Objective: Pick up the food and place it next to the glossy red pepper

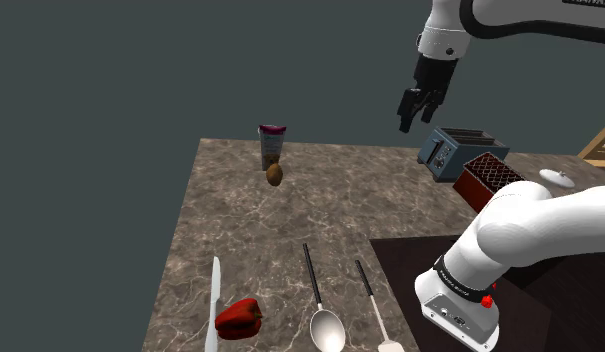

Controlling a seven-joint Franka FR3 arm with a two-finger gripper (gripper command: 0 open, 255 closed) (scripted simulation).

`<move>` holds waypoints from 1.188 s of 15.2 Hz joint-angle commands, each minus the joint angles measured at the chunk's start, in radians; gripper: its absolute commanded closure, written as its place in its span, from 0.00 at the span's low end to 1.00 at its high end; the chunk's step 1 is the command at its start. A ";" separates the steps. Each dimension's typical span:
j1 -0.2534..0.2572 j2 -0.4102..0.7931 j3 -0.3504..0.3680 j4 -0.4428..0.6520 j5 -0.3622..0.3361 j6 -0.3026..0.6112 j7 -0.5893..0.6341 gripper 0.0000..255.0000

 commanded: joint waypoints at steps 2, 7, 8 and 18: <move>-0.001 0.023 0.013 -0.008 0.008 0.031 0.024 0.00; -0.008 0.162 0.075 -0.024 0.040 0.185 0.141 0.00; -0.011 0.194 0.087 -0.022 0.044 0.215 0.164 0.00; -0.042 0.560 0.189 0.078 0.024 0.474 0.402 0.00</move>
